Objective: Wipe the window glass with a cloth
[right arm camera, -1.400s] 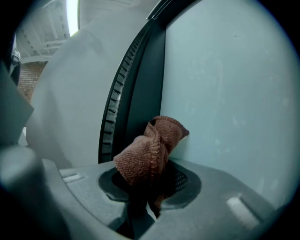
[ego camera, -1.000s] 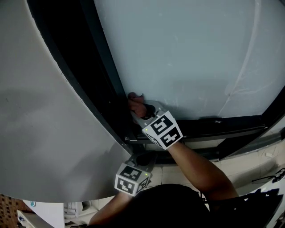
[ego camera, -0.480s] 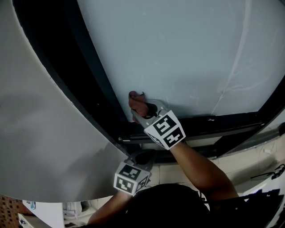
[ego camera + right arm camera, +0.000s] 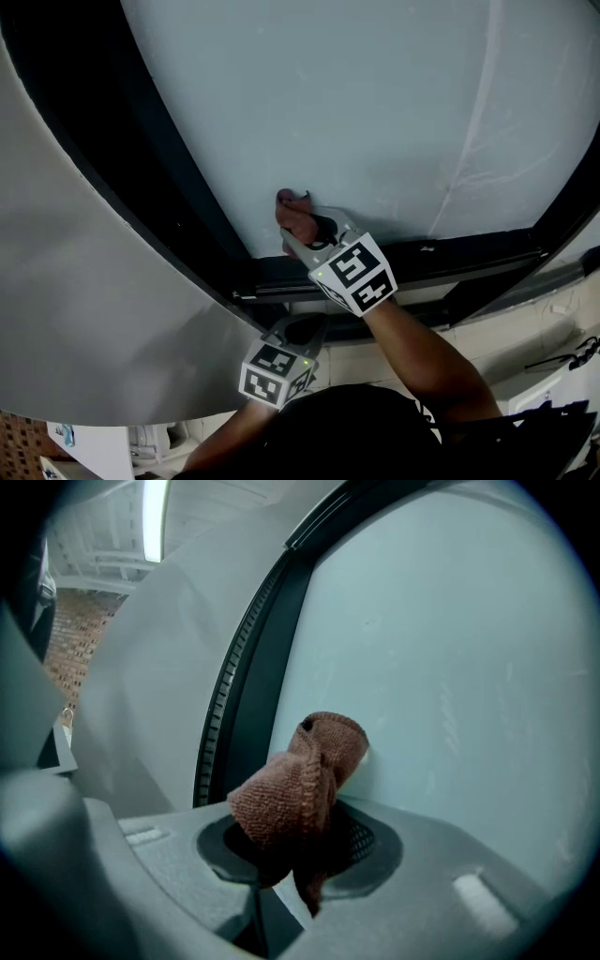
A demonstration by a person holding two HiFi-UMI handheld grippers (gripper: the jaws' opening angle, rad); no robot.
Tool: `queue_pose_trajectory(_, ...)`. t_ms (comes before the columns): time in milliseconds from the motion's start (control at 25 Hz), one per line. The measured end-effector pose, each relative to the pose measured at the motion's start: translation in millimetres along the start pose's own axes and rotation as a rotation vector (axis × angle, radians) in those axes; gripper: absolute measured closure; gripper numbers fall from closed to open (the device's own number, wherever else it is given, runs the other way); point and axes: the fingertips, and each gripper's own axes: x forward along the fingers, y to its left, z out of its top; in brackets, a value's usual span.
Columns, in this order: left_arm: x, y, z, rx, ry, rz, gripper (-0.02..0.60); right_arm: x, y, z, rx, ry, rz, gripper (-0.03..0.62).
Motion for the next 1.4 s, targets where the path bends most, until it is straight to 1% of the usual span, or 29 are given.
queue_pose_trajectory(320,16.8,-19.5,4.4,0.011,0.003,-0.03,0.565,-26.3,-22.1,-6.1,-0.006,0.001,-0.037,0.487)
queue_pose_trajectory(840,39.0,-42.4,8.9,0.022,0.014,-0.058,0.565,-67.9,-57.5,-17.6,0.001,0.008,-0.093,0.488)
queue_pose_trajectory(1400,62.9,-65.8,19.2,0.032,0.011,-0.078,0.565,-107.7,-89.5,-24.2,0.004,0.014,-0.116,0.488)
